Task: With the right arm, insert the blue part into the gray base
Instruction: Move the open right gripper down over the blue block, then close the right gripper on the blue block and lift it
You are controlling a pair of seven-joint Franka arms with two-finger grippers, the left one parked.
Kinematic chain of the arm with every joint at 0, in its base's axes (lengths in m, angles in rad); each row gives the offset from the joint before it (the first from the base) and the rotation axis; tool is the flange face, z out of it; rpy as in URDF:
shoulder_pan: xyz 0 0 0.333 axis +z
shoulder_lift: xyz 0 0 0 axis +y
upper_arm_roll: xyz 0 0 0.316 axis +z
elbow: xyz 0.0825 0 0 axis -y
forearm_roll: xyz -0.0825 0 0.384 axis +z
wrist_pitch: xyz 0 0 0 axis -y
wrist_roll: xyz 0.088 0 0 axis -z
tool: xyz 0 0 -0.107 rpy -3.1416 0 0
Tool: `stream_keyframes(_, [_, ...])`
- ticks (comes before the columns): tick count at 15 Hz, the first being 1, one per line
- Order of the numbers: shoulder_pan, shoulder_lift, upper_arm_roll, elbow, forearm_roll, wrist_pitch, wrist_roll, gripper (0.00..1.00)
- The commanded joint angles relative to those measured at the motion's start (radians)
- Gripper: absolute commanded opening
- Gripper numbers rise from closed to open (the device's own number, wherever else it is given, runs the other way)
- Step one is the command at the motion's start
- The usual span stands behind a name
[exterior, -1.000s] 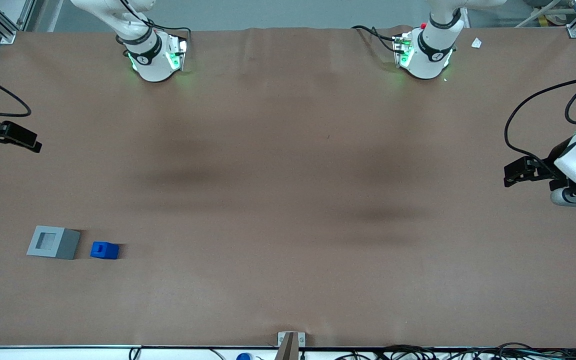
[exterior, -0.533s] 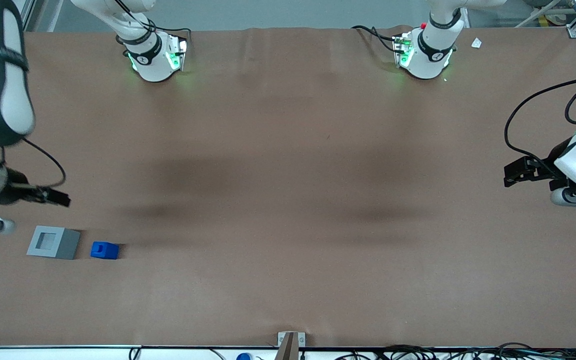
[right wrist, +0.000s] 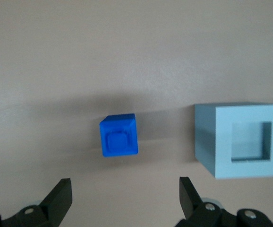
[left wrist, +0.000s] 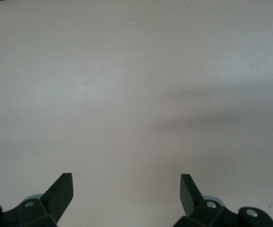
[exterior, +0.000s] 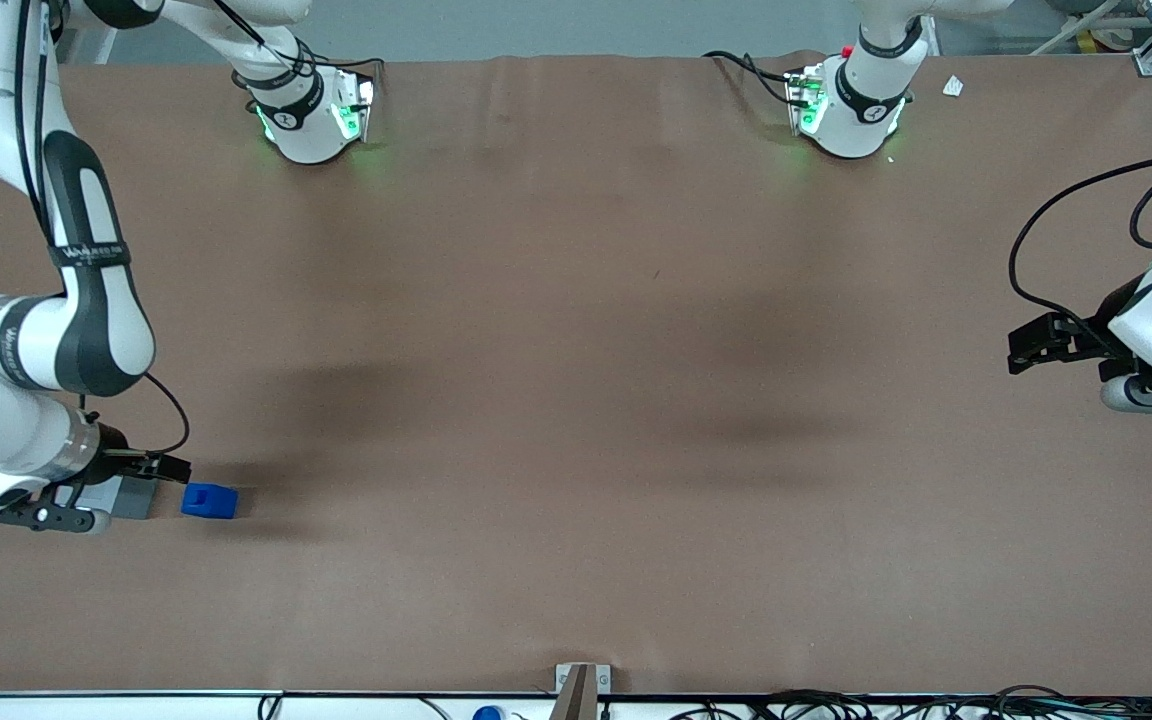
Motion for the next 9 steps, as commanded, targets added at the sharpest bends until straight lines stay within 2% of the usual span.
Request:
stream_keyframes(1, [-0.001, 0.041, 0.010, 0.005, -0.009, 0.059, -0.025, 1.00])
stream_keyframes(7, [0.004, 0.112, 0.010, 0.008, -0.007, 0.142, -0.023, 1.00])
stream_keyframes(9, [0.004, 0.127, 0.010, 0.006, -0.007, 0.163, -0.023, 0.96])
